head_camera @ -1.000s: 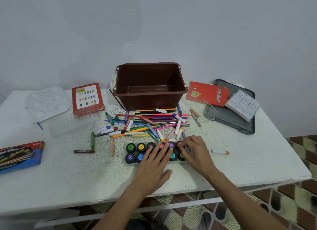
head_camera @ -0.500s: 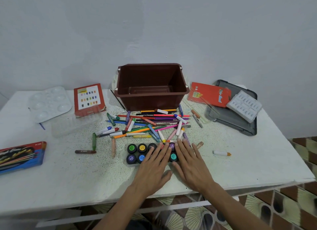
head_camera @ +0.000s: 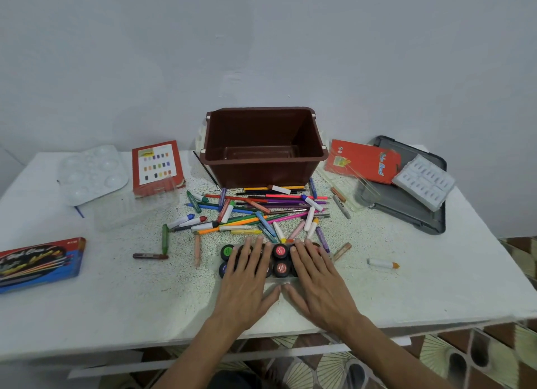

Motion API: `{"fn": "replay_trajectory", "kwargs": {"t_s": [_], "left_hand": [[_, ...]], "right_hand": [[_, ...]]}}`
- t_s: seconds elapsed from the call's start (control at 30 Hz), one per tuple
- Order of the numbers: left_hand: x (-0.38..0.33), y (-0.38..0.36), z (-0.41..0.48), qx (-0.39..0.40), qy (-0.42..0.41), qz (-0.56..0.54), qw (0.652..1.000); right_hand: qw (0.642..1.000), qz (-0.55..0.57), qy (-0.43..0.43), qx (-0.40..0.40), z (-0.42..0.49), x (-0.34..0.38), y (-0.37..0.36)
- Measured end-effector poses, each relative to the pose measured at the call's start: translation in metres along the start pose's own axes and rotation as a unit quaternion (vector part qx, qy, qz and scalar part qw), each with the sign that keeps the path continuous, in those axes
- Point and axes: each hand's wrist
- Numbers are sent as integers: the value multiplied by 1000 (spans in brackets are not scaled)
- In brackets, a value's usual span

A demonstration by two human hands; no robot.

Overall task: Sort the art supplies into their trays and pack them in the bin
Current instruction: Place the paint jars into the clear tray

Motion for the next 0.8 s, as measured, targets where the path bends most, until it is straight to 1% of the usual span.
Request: {"fn": "replay_trajectory", "kwargs": {"t_s": [0.1,0.27,0.5,0.6,0.67,0.8], "left_hand": [[7,0,-5,7,17,-6,1000],[14,2,-11,12,23,-3,1000],[12,6,-11,27,28,-9,999],[12,9,-9,30,32,-14,999],[12,10,-7,27,28,-23,999],[5,28,9,58,53,-44,996]], "right_hand": [[1000,-5,17,-6,10,7,2],[999,-17,43,6,19,14,-2],[999,-9,41,15,19,14,1],[998,36,48,30,19,10,7],[994,91,44,34,19,4,10],[984,179,-7,18,21,-15,22]]}}
Point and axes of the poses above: each hand's wrist, its own z-axis towards the middle knuckle, its own y-axis out of the back of the hand, x = y × z, and after that the axes turned 1 degree about -y, right-handed
